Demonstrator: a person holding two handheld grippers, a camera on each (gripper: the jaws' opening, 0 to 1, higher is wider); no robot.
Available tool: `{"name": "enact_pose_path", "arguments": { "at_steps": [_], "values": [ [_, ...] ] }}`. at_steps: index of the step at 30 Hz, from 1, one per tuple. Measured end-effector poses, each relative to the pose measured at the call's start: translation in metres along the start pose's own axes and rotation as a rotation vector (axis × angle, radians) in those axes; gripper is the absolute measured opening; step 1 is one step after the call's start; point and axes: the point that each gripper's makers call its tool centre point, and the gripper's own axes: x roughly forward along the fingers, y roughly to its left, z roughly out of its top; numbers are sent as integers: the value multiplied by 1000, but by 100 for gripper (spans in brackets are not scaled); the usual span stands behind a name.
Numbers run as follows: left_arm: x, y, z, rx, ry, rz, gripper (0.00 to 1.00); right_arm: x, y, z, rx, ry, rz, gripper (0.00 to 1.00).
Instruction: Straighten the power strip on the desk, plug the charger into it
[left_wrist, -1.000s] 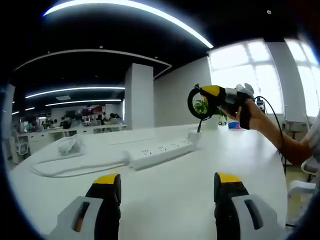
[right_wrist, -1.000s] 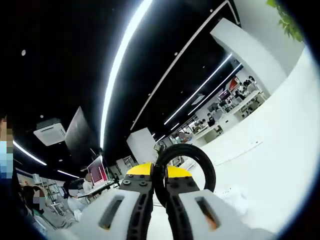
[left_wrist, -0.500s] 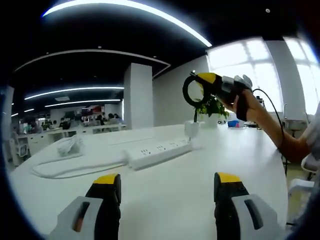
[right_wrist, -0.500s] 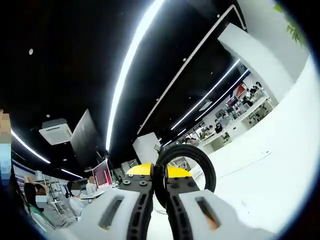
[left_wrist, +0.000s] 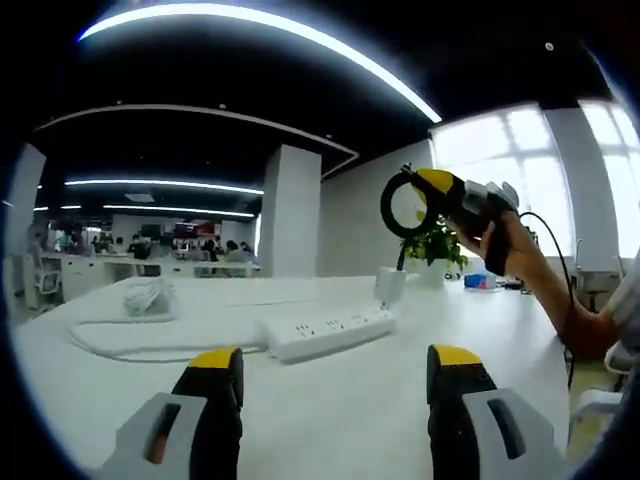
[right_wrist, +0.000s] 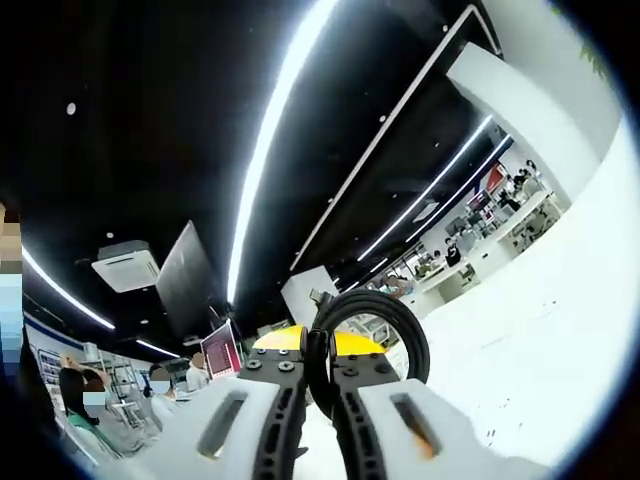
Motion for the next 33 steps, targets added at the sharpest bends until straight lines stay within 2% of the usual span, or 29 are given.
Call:
{"name": "enact_pose_path", "arguments": {
  "at_steps": [2,5,8,10,15,23,26,29,33],
  "values": [
    [3,-3,1,39,21,-18,78,0,0,0,3,-2,2,6],
    [9,-9,9,69,18,-48,81,1,0,-1,12,2,16,6],
    [19,-25,29,105,-57,-138,90,0,0,-2,14,5,19,6],
    [23,-35,39,130,-83,-178,97,-1,0,-3,15,9,20,6],
    [39,-48,49,185,-82,-212,99,-3,-2,-3,24,-2,21,6],
    [71,-52,54,106,-7,-260,99,-12,-6,-6,18,-23,3,6],
    [83,-54,61,69,-7,-289,99,-13,-9,-4,27,-30,-1,6],
    [97,-52,63,66,-1,-316,99,-13,-8,-5,22,-30,-2,6],
    [123,-40,70,91,-7,-298,99,-6,-7,2,26,-41,0,6]
  ]
}}
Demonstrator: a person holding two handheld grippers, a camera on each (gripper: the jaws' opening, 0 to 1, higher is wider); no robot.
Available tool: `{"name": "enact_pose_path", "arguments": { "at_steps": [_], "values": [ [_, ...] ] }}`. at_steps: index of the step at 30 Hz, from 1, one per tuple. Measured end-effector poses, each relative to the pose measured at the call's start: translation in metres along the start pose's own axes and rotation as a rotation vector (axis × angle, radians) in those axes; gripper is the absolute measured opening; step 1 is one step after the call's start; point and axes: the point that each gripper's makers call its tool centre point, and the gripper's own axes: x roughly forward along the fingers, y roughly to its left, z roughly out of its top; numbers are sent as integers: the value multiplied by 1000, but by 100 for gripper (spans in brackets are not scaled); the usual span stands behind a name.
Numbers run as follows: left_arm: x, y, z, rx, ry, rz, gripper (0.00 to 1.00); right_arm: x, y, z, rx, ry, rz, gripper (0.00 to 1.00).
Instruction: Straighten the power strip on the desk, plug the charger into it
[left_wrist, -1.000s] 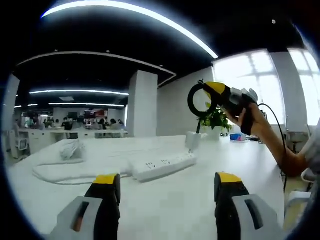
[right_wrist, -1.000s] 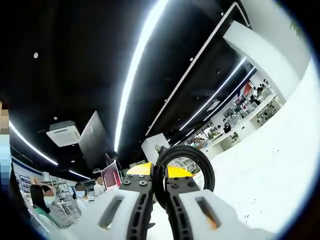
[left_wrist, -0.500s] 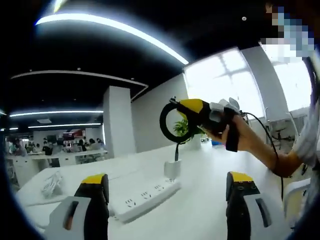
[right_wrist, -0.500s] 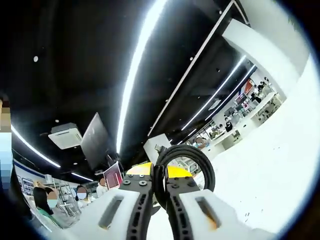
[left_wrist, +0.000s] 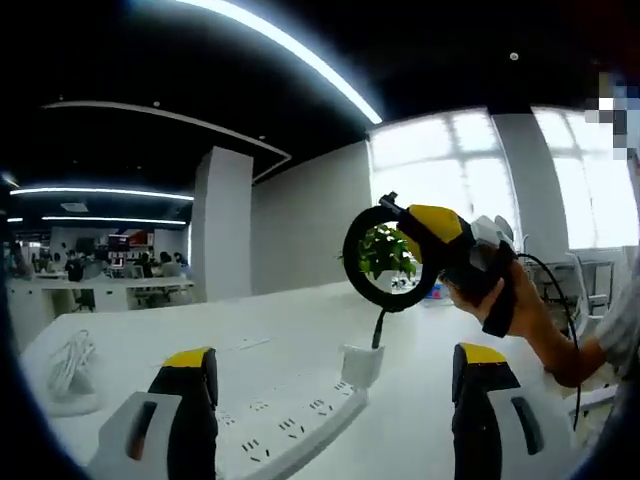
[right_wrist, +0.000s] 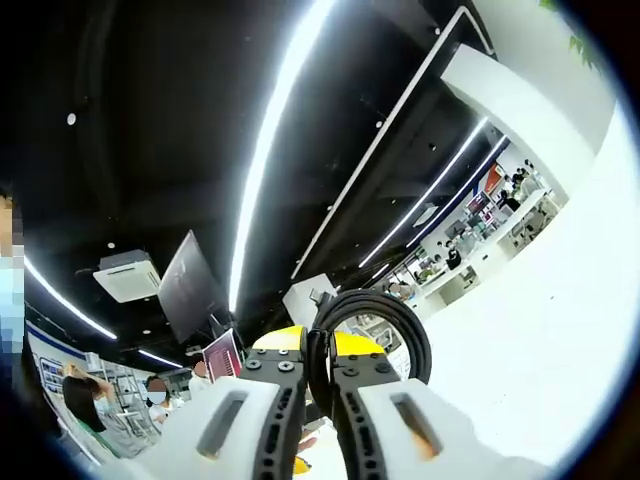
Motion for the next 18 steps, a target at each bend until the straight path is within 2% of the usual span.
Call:
{"name": "enact_pose_path", "arguments": {
  "at_steps": [2,3,5,7,9,12,18],
  "values": [
    [9,10,3,28,2,19,97,6,5,5,-1,-3,8,6],
    [15,18,10,44,-31,44,95,10,7,9,-4,-4,11,6],
    [23,26,19,45,-59,56,89,17,10,17,-22,-13,13,6],
    [34,32,30,10,-91,37,88,26,11,24,-26,-23,17,6],
    [43,35,35,2,-89,17,90,36,14,30,-33,-31,25,6],
    [51,37,35,12,-84,22,97,48,16,36,-46,-41,31,6],
    [50,29,19,33,-50,7,99,52,17,36,-34,-54,47,6]
  ]
}}
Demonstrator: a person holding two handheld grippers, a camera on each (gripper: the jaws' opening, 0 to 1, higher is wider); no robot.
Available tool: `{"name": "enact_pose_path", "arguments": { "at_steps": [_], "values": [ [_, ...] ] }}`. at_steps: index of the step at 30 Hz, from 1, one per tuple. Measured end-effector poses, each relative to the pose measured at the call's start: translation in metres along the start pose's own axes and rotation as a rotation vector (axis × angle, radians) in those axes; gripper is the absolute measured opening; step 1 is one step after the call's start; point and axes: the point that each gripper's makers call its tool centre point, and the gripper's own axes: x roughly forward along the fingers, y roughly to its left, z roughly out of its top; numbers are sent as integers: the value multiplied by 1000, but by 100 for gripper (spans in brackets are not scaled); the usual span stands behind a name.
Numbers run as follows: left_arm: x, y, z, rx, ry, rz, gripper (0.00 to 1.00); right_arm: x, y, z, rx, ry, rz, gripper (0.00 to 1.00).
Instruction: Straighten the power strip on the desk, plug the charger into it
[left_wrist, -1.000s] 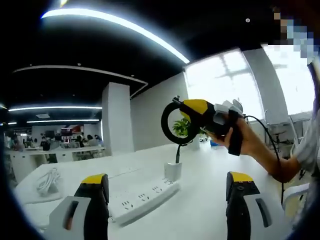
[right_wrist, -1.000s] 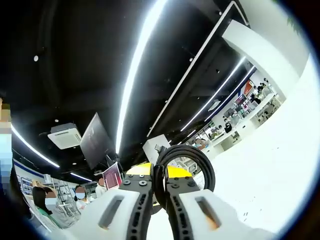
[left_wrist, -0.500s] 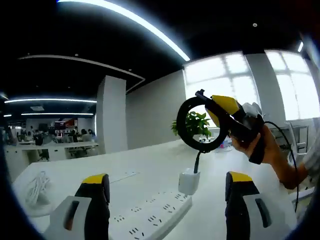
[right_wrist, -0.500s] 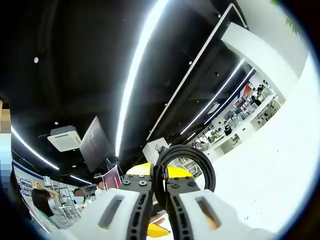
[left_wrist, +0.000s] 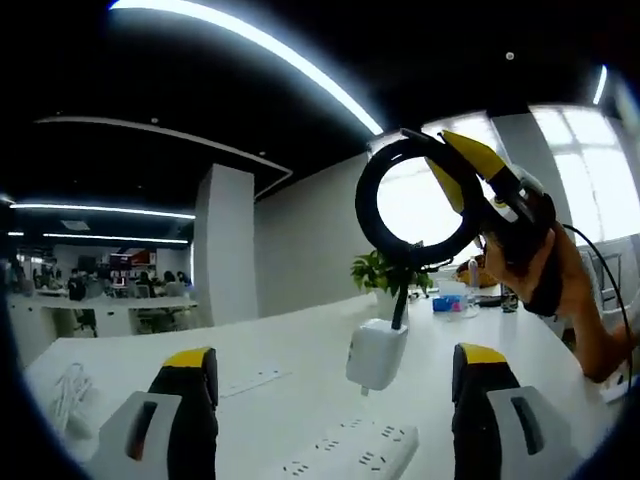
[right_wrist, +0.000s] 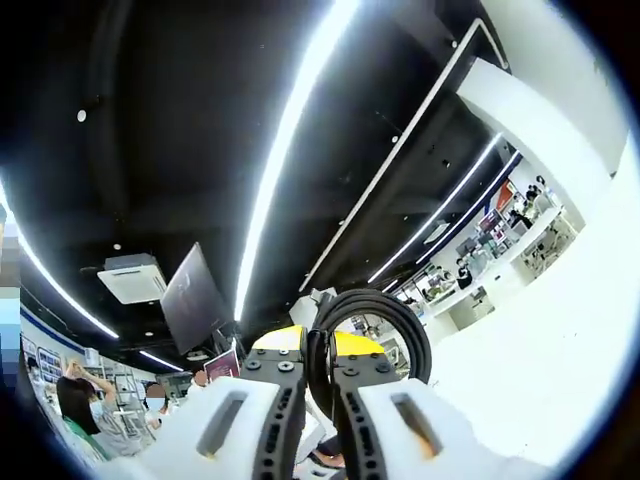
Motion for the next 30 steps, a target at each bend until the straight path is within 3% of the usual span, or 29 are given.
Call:
{"name": "enact_pose_path", "arguments": {
  "at_steps": [5,10,13,19,25,30],
  "values": [
    [-1,-7,-8,-12,28,-24,99,-3,1,-9,9,11,0,6],
    [-3,-23,-31,4,123,-74,97,-7,-2,-15,20,18,-10,6],
    [-2,-24,-41,1,161,-69,96,-11,-3,-18,19,20,-15,6],
    [-3,-20,-49,-50,172,-79,96,-18,-9,-20,20,16,-26,6],
    [-4,-14,-70,102,262,-36,90,-19,-14,-29,25,37,-42,6],
    [-1,-22,-73,100,258,-50,85,-20,-13,-32,32,44,-36,6]
  ]
}}
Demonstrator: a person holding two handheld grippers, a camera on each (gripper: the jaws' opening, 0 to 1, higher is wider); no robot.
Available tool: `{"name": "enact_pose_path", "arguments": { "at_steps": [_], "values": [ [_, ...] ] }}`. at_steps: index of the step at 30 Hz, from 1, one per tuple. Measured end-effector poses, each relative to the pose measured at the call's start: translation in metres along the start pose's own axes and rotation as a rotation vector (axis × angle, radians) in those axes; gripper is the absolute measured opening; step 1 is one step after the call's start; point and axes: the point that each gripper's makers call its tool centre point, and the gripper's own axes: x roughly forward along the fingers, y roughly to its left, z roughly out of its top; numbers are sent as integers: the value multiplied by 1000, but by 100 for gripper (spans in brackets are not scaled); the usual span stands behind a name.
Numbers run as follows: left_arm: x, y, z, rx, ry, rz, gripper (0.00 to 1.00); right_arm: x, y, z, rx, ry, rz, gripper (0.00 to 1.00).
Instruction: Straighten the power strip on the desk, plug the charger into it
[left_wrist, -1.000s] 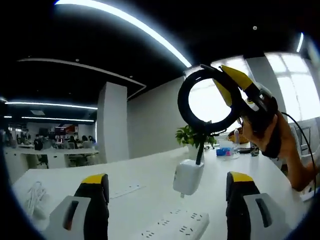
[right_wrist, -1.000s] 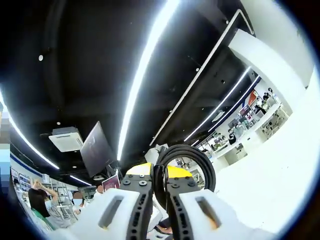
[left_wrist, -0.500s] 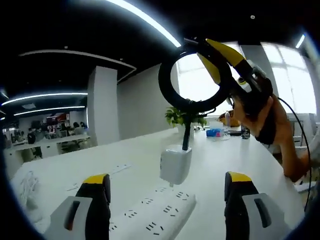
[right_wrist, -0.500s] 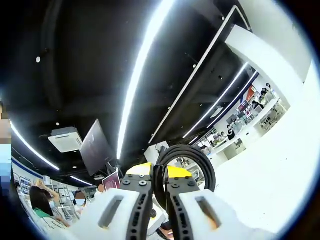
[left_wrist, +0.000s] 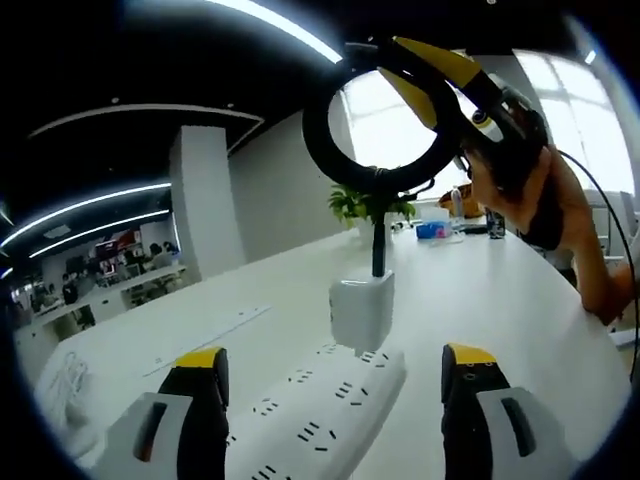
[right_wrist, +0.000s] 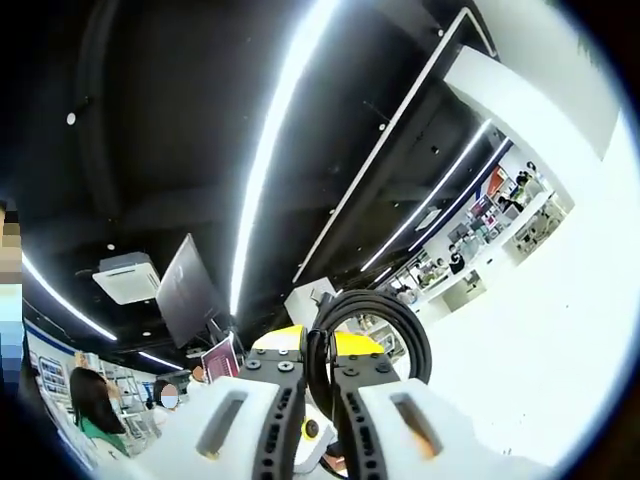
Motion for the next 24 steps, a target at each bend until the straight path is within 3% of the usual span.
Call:
{"name": "enact_pose_path", "arguments": {
  "at_steps": [7,11,21,24],
  "values": [
    [5,-2,-7,3,7,24,70,1,-4,-10,0,27,-10,6],
    [5,-5,-5,15,-12,24,48,1,-4,-13,-2,33,-11,6],
    [7,-14,1,67,-47,3,37,1,0,-17,-7,37,-4,6],
    [7,-16,2,68,-55,-6,29,1,1,-19,-15,46,-5,6]
  ]
}}
